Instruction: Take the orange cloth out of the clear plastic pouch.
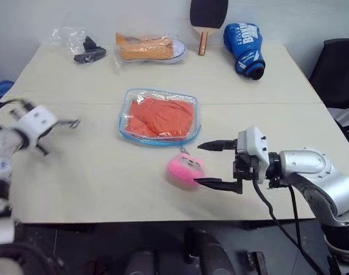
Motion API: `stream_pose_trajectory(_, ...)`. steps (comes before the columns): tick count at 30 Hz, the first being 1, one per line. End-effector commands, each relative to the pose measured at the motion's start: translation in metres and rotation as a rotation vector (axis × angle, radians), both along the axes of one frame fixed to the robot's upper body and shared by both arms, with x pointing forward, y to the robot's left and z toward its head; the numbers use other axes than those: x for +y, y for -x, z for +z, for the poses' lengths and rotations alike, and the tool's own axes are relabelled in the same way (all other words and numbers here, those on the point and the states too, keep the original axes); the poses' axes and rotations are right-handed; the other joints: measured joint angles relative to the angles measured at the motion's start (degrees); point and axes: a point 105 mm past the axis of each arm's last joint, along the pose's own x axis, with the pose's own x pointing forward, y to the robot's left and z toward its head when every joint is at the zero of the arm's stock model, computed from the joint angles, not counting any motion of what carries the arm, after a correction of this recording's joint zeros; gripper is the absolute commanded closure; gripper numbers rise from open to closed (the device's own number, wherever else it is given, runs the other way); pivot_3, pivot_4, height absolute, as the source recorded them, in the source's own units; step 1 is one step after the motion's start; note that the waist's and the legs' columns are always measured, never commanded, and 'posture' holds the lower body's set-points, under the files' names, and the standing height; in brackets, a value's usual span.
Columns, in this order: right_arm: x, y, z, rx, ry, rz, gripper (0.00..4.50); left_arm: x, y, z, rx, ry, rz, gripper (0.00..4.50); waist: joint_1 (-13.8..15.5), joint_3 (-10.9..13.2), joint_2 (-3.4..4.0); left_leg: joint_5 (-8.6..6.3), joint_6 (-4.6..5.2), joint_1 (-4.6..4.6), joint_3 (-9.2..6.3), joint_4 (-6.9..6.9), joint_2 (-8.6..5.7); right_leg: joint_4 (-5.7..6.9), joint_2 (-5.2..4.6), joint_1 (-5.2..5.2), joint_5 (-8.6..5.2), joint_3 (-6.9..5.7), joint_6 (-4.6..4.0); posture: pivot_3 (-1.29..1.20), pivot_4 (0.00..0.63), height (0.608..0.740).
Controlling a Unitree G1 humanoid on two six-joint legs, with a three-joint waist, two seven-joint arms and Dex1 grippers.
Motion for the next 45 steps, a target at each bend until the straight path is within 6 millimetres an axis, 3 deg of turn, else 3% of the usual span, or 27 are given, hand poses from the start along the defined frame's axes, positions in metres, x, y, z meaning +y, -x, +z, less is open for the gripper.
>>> stream_pose_trajectory(1,0.007,-0.002,0.007,-0.029,-0.014,0.058,0.00,0.016,0.025,0.011,-0.070,0.036,0.101,4.47,0.9,0.0,-0.04,-0.01,0.02,-0.03,-0.03,0.05,0.00,-0.01,-0.04,0.00,0.00,-0.02,0.00,0.00,0.150,0.740)
stream_pose_trajectory(4,0.010,-0.008,0.012,-0.022,-0.040,0.075,0.00,0.018,0.036,0.002,-0.103,0.104,0.146,3.85,2.0,-0.1,-0.10,-0.01,0.04,-0.08,-0.18,0.09,-0.04,0.00,-0.15,0.03,0.00,-0.15,0.00,0.00,0.150,0.740)
stream_pose_trajectory(9,0.008,-0.009,0.011,-0.011,-0.017,0.103,0.00,0.015,0.052,-0.002,-0.099,0.131,0.177,2.30,2.4,-0.1,-0.15,-0.02,0.05,-0.15,-0.28,0.09,-0.08,-0.04,-0.24,0.04,0.00,-0.27,0.00,0.00,0.150,0.740)
stream_pose_trajectory(13,0.003,-0.008,0.011,-0.010,-0.001,0.100,0.00,0.012,0.075,0.003,-0.065,0.340,0.223,1.06,1.8,-0.1,-0.15,-0.03,0.06,-0.15,-0.22,0.07,-0.08,-0.08,-0.23,0.03,0.00,-0.26,0.00,0.00,0.150,0.740)
stream_pose_trajectory(15,-0.001,-0.009,0.012,-0.012,0.001,0.083,0.00,0.002,0.084,0.016,-0.068,0.417,0.182,1.06,1.3,-0.1,-0.16,-0.03,0.05,-0.15,-0.23,0.07,-0.06,-0.07,-0.22,0.03,0.00,-0.26,0.00,0.00,0.150,0.740)
stream_pose_trajectory(16,-0.003,-0.009,0.013,-0.010,-0.001,0.076,0.00,-0.012,0.085,0.027,-0.078,0.457,0.105,1.06,1.1,-0.1,-0.17,-0.03,0.04,-0.12,-0.25,0.07,-0.06,-0.04,-0.22,0.04,0.00,-0.26,0.00,0.00,0.150,0.740)
stream_pose_trajectory(19,-0.008,-0.006,0.015,-0.010,-0.004,0.061,0.00,-0.082,0.084,0.054,-0.037,0.452,-0.297,1.06,1.3,-0.1,-0.17,-0.02,0.00,-0.13,-0.30,0.08,-0.06,-0.05,-0.24,0.05,-0.01,-0.26,-0.01,0.00,0.150,0.740)
stream_pose_trajectory(21,-0.009,-0.005,0.016,-0.012,-0.004,0.055,0.00,-0.113,0.081,0.055,0.031,0.382,-0.470,1.06,1.6,-0.1,-0.16,-0.02,-0.03,-0.10,-0.33,0.08,-0.08,-0.07,-0.30,0.08,-0.01,-0.27,-0.02,0.00,0.150,0.740)
stream_pose_trajectory(24,-0.011,-0.006,0.018,-0.023,-0.001,0.034,0.00,-0.145,0.053,0.046,0.094,0.236,-0.631,1.06,2.4,-0.1,0.02,-0.01,-0.06,-0.06,-0.31,0.08,-0.15,-0.15,-0.30,0.10,-0.02,-0.26,-0.03,0.00,0.150,0.740)
stream_pose_trajectory(30,-0.010,-0.001,0.020,-0.039,-0.018,-0.010,0.00,-0.174,-0.020,0.031,0.113,-0.136,-0.797,1.06,2.4,-0.1,0.01,0.04,-0.09,-0.11,-0.12,0.08,-0.16,-0.01,0.04,0.12,0.00,-0.17,-0.04,0.00,0.150,0.740)
stream_pose_trajectory(35,-0.012,0.003,0.019,-0.040,-0.031,-0.065,0.00,-0.201,-0.057,0.027,0.080,-0.292,-0.880,1.06,2.2,-0.1,-0.02,0.02,-0.06,-0.20,0.48,0.08,-0.11,-0.13,0.21,0.01,0.05,-0.19,-0.06,0.00,0.150,0.740)
stream_pose_trajectory(38,-0.013,0.005,0.019,-0.044,-0.042,-0.104,0.00,-0.215,-0.065,0.018,0.092,-0.301,-0.923,1.06,2.4,-0.1,-0.05,0.01,-0.04,-0.20,0.54,0.08,-0.13,-0.17,0.21,0.01,0.08,-0.22,-0.01,0.00,0.150,0.740)
stream_pose_trajectory(41,-0.014,0.006,0.019,-0.045,-0.051,-0.132,0.00,-0.218,-0.070,0.014,0.088,-0.305,-0.928,1.64,2.3,-0.1,-0.06,0.02,0.00,-0.14,0.58,0.10,-0.11,-0.12,0.15,0.03,0.12,-0.19,0.07,0.00,0.150,0.740)
stream_pose_trajectory(45,-0.017,0.008,0.017,-0.043,-0.044,-0.148,0.00,-0.218,-0.071,0.013,0.090,-0.304,-0.932,2.84,2.4,-0.1,-0.07,0.03,0.01,-0.11,0.59,0.10,-0.09,-0.11,0.16,0.03,0.15,0.00,0.08,0.00,0.150,0.740)
